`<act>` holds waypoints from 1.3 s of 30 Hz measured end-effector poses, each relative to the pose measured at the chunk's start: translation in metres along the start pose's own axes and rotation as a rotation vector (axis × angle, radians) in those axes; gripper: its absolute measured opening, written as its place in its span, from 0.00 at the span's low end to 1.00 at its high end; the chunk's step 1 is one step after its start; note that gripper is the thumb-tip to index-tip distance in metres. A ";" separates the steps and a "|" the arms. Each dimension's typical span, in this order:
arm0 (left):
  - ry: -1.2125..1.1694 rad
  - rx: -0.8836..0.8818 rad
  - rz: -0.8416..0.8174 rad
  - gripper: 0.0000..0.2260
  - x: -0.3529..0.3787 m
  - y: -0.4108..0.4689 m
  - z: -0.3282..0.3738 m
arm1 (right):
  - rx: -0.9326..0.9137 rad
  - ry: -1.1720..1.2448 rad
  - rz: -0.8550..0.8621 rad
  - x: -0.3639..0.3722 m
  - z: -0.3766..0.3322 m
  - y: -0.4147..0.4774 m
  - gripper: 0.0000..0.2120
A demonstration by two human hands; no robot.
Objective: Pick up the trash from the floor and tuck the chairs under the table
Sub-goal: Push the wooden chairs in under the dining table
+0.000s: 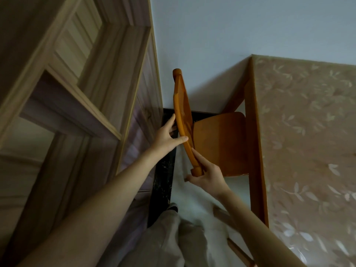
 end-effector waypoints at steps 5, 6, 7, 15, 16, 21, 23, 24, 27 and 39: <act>-0.008 0.001 -0.014 0.41 0.002 -0.004 0.012 | -0.017 0.046 -0.013 -0.002 0.001 0.000 0.39; -0.007 0.011 -0.002 0.41 0.001 -0.005 0.015 | -0.021 0.046 -0.015 -0.003 0.001 0.000 0.39; -0.009 0.016 0.006 0.41 0.001 -0.005 0.016 | -0.028 0.048 -0.017 -0.003 0.001 0.000 0.39; -0.033 -0.060 0.007 0.41 -0.011 0.014 0.007 | -0.056 0.056 0.022 0.002 -0.001 0.018 0.39; -0.035 -0.062 0.001 0.41 -0.014 0.019 0.007 | -0.051 0.060 0.026 0.005 -0.002 0.023 0.39; -0.036 -0.069 -0.047 0.41 -0.031 0.043 0.010 | -0.020 0.081 0.053 0.017 -0.010 0.048 0.40; -0.031 -0.072 -0.059 0.40 -0.037 0.053 0.011 | -0.012 0.080 0.072 0.019 -0.015 0.058 0.40; -0.029 -0.072 -0.069 0.40 -0.040 0.058 0.013 | -0.014 0.079 0.090 0.020 -0.018 0.062 0.40; -0.009 -0.062 -0.098 0.40 -0.048 0.067 0.019 | -0.008 0.093 0.130 0.025 -0.025 0.072 0.40; -0.133 -0.089 0.163 0.27 -0.028 -0.008 -0.012 | -0.016 0.169 0.204 0.027 -0.022 0.054 0.31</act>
Point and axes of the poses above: each hand's wrist, its own y-axis towards the middle knuckle, its own x-axis out of the palm, z = x × y, the point moved 8 cm from there along y, towards the middle knuckle, and after that the axes turned 3 degrees about x, right-handed, at the moved point
